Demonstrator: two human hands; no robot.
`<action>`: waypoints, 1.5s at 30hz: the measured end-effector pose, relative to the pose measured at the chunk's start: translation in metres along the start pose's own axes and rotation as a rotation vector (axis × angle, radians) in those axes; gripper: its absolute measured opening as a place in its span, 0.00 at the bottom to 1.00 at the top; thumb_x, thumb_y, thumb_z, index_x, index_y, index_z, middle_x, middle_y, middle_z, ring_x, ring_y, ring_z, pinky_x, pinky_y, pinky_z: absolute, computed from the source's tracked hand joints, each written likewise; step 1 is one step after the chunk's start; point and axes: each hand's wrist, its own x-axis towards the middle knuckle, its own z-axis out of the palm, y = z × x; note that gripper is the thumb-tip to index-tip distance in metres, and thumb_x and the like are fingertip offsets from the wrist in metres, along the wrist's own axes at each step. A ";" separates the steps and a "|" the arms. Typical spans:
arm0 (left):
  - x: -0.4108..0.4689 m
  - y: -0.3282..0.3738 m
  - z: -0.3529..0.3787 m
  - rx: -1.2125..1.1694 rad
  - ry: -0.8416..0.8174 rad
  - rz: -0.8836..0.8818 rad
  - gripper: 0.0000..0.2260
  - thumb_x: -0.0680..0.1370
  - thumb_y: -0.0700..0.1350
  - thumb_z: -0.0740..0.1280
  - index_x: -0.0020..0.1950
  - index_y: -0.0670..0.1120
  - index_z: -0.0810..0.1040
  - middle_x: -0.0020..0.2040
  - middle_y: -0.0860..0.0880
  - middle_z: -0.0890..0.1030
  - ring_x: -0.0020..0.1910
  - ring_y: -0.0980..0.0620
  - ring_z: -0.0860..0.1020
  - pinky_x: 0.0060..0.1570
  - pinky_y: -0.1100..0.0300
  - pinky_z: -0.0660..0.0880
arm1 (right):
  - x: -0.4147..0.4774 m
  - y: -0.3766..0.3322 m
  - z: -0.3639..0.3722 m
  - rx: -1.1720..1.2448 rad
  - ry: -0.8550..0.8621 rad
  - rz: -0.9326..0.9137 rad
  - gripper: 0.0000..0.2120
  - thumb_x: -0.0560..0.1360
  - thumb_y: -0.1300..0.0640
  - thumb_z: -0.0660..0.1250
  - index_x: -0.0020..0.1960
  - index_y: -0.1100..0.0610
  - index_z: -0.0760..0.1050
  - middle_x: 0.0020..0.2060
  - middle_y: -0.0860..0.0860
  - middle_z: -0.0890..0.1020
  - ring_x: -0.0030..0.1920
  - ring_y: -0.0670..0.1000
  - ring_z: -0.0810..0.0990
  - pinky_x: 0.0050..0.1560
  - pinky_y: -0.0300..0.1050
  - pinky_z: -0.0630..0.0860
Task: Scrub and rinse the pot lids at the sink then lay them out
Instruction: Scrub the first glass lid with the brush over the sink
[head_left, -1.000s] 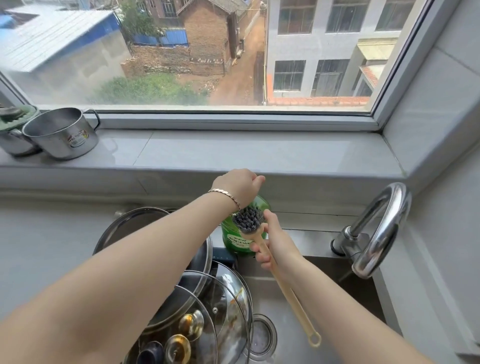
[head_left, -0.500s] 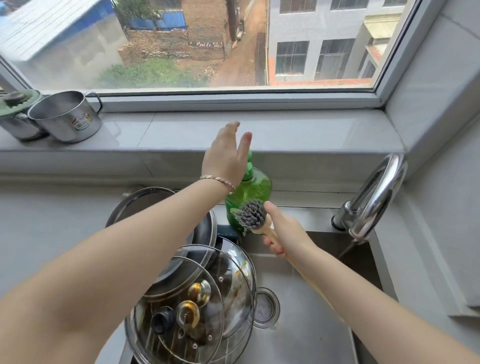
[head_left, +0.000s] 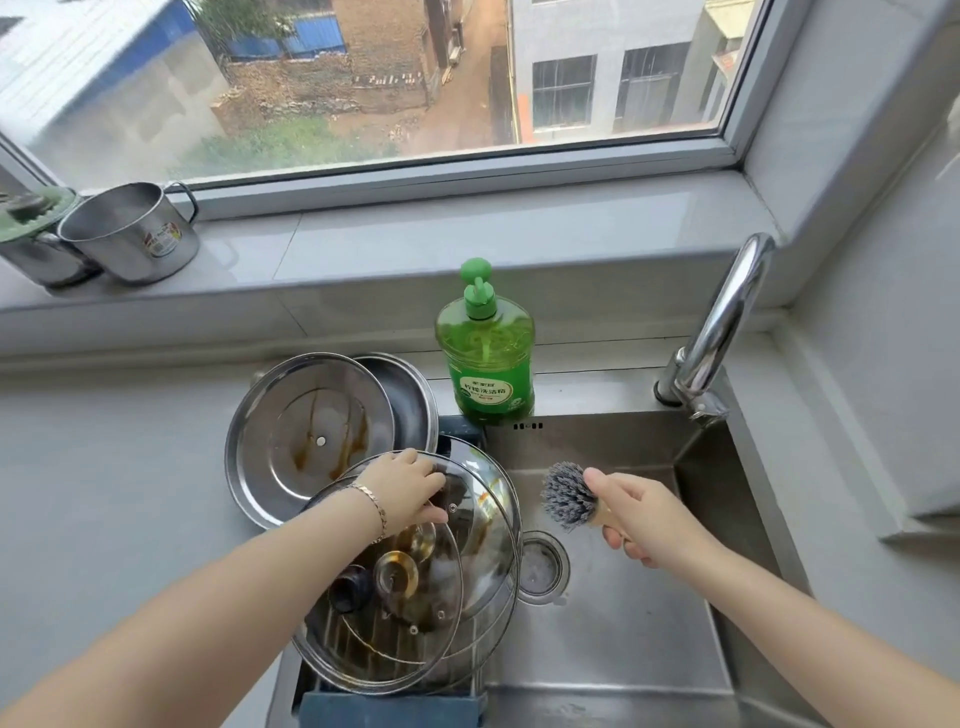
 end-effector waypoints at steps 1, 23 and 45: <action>-0.001 -0.003 -0.002 -0.013 -0.016 0.017 0.23 0.79 0.61 0.53 0.63 0.45 0.70 0.63 0.46 0.71 0.63 0.46 0.67 0.60 0.54 0.66 | -0.003 0.004 -0.001 0.001 0.002 0.005 0.16 0.77 0.41 0.57 0.38 0.49 0.74 0.24 0.48 0.73 0.22 0.47 0.64 0.23 0.35 0.60; -0.108 -0.021 -0.073 -0.845 -0.006 -0.253 0.20 0.78 0.58 0.59 0.33 0.45 0.69 0.23 0.49 0.75 0.22 0.56 0.75 0.31 0.66 0.71 | -0.031 0.003 0.000 -0.116 0.081 -0.211 0.17 0.79 0.41 0.50 0.51 0.43 0.77 0.33 0.38 0.73 0.32 0.38 0.65 0.43 0.36 0.64; -0.083 0.171 -0.101 -2.019 0.435 -0.417 0.21 0.82 0.53 0.52 0.42 0.37 0.71 0.27 0.45 0.80 0.20 0.52 0.74 0.24 0.63 0.72 | -0.063 0.002 -0.016 -0.160 0.355 -0.469 0.23 0.70 0.51 0.72 0.64 0.43 0.74 0.49 0.35 0.79 0.36 0.40 0.76 0.43 0.35 0.70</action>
